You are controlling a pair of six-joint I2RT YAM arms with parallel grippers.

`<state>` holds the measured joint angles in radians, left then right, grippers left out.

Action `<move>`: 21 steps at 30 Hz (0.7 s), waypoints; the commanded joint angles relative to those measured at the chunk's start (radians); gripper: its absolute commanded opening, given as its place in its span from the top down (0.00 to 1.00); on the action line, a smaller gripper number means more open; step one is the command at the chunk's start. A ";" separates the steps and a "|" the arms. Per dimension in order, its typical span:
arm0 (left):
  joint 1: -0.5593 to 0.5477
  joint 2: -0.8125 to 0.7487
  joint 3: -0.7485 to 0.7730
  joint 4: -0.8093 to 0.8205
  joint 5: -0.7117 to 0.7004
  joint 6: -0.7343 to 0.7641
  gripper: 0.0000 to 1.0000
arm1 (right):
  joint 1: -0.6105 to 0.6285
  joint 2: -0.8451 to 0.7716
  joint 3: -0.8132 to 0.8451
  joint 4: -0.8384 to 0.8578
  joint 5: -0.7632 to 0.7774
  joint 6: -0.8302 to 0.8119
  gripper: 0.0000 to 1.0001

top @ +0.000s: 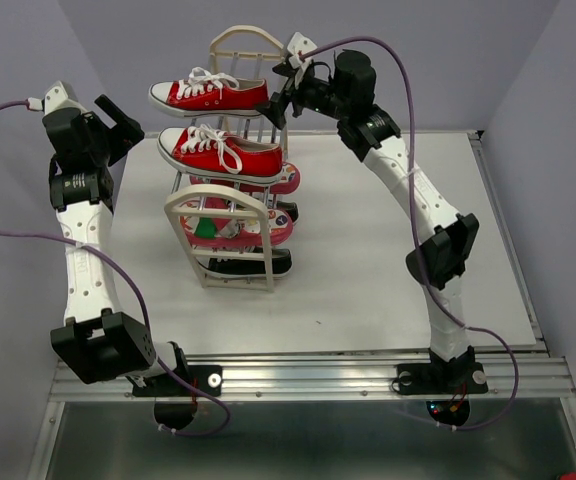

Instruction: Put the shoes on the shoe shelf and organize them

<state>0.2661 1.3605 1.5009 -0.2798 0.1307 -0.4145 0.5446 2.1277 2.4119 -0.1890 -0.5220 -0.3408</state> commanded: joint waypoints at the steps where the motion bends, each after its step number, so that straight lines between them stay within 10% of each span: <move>1: 0.004 -0.006 0.050 0.024 -0.009 0.023 0.01 | -0.005 0.027 0.056 0.124 -0.091 0.072 0.00; 5: 0.004 -0.004 0.048 0.022 -0.011 0.026 0.01 | -0.005 0.054 0.055 0.178 -0.110 0.140 0.05; 12: 0.005 -0.009 0.041 0.025 -0.008 0.028 0.01 | -0.005 0.032 0.015 0.243 -0.127 0.164 0.63; 21: 0.004 -0.021 0.033 0.033 -0.002 0.016 0.01 | -0.014 -0.055 -0.042 0.247 -0.087 0.158 0.99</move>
<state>0.2661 1.3605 1.5043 -0.2810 0.1299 -0.4072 0.5362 2.1704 2.3802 -0.0174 -0.6350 -0.1829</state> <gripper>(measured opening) 0.989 0.074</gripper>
